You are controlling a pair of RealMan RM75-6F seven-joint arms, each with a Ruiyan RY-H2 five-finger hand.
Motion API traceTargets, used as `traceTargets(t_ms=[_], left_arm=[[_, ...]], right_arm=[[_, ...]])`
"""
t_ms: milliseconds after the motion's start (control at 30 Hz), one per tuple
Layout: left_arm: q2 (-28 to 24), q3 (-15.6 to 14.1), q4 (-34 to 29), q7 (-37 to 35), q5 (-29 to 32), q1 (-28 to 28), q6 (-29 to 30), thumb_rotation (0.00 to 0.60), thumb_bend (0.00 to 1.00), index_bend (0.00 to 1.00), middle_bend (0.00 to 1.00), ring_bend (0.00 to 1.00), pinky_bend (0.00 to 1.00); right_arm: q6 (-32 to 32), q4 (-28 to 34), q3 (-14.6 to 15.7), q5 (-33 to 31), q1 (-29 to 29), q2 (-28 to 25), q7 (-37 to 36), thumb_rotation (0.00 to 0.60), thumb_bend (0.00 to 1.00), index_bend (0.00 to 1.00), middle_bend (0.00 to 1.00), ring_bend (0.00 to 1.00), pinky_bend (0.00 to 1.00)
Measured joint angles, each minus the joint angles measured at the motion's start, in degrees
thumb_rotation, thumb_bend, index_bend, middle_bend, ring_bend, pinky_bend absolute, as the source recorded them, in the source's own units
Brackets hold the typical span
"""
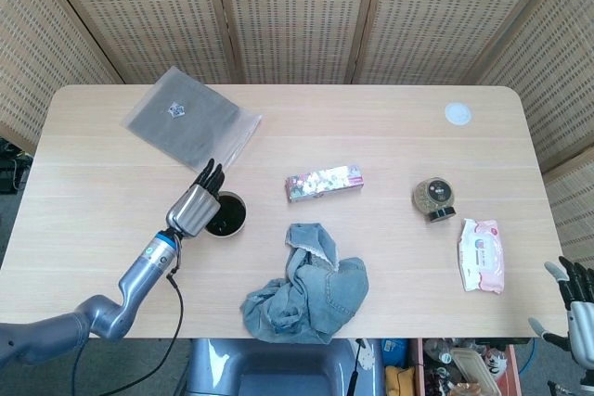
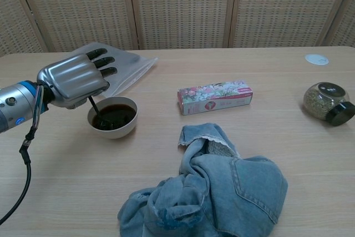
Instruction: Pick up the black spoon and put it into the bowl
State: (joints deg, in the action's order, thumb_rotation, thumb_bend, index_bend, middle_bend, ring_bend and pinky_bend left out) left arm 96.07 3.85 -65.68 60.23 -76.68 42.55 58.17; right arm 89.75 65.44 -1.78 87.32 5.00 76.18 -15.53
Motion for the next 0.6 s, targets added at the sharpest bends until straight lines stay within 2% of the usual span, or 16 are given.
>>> traceTargets(t_ms=[67,167,467,600], left_arm=[[-0.7,0.2,-1.8,0.0,1.5,-0.7,0.1,0.6,0.41,0.07,0.08,0.0,0.0],[-1.8,0.5,-4.0,-0.3,2.9,-1.6,0.5,0.6,0.41,0.0,0.05,0.0,0.0],[-5.4,1.2,-10.4,-6.7,5.4,-4.5,2.6,0.6,0.41,0.0,0.0,0.0,0.0],[-8.7,1.2,-16.3,-14.5,5.4,-8.2,6.5,0.6,0.41,0.0,0.0,0.0,0.0]], right_arm=[[0.0,0.6,0.0,0.2,-0.3,-0.3,0.6,0.6,0.21,0.17,0.15,0.0,0.0],[-0.1,1.4,0.0,0.6,-0.7,-0.6,1.4,0.6,0.21,0.17,0.15,0.0,0.0],[-0.3,3.3,0.1,1.7,-1.8,-1.4,3.3,0.6,0.21,0.17,0.15,0.0,0.0],[-1.0,4.5,0.1,2.6,-3.2,-1.6,4.6,0.6,0.21,0.17,0.15,0.0,0.0]])
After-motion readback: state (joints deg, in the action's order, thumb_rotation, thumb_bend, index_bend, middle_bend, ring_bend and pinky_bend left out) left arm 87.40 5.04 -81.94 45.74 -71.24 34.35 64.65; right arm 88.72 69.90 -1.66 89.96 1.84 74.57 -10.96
